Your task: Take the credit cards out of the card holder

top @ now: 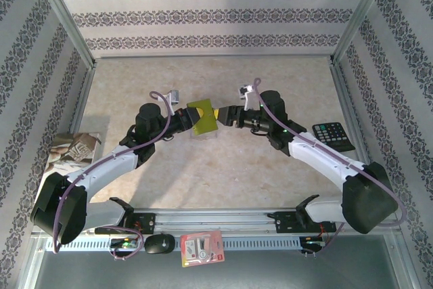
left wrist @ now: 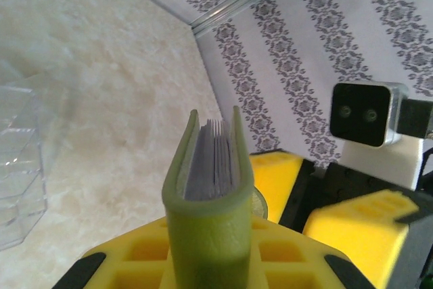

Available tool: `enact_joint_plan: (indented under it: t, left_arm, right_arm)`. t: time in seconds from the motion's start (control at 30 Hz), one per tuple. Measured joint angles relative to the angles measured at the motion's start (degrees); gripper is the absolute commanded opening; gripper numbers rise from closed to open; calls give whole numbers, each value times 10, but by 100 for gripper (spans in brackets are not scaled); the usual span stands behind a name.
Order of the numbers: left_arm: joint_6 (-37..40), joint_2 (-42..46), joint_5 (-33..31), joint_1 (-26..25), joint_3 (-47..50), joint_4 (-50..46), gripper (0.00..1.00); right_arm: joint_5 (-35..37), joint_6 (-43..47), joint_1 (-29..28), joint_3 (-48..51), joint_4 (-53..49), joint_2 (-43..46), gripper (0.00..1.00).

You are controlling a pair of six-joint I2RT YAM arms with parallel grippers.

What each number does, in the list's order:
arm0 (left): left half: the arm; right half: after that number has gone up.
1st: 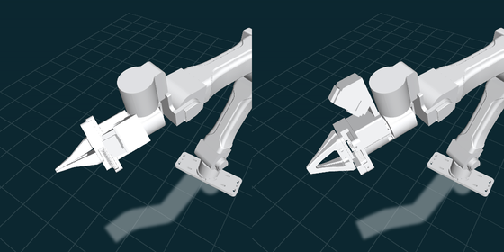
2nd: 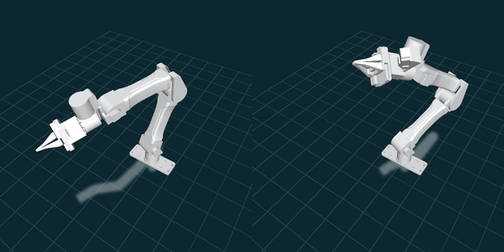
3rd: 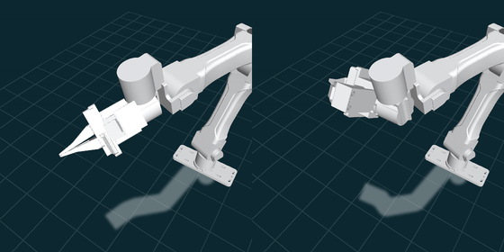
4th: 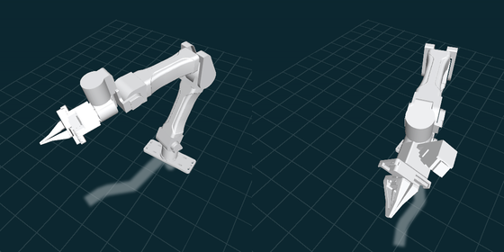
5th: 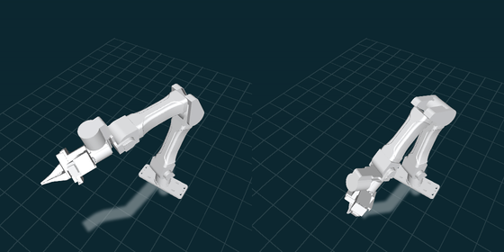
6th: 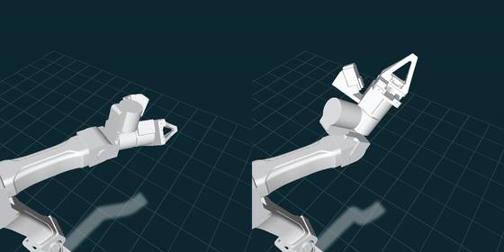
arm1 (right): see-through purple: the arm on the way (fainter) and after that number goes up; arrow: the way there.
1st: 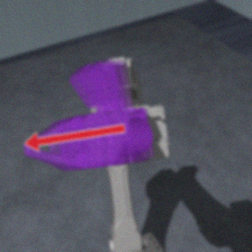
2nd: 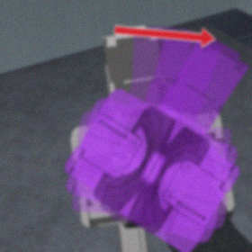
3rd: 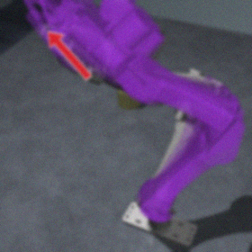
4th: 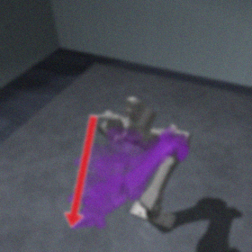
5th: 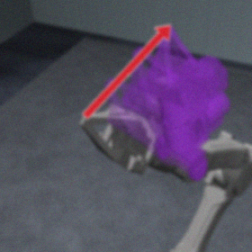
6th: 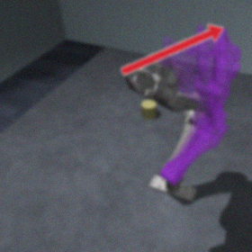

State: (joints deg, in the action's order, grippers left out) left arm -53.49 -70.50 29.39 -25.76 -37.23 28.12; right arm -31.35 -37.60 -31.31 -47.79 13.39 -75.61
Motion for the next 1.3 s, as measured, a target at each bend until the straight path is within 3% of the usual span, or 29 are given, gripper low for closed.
enact_joint_plan:
  t: [0.4,0.8,0.9,0.93,1.03,1.17,1.3]
  left_arm:
    - [-27,1,32,1,31,103,0]
    - [-41,-4,31,4,38,117,1]
    - [-45,-9,31,4,39,118,42]
    - [-47,-10,30,4,40,116,49]
    - [-47,-5,19,4,46,106,57]
    - [-33,27,-15,4,50,45,59]
    - [2,73,-57,4,49,-42,58]
  right_arm:
    - [-28,-16,-13,-21,14,-40,62]
    - [-64,-51,-5,-12,49,-41,20]
    - [-60,-52,-3,-10,38,-36,10]
    - [-59,-52,-3,-10,32,-33,7]
    - [-43,-42,-4,-9,-7,-18,0]
    - [-4,-16,-4,-13,-102,2,0]
    - [89,31,-19,-47,-261,11,0]
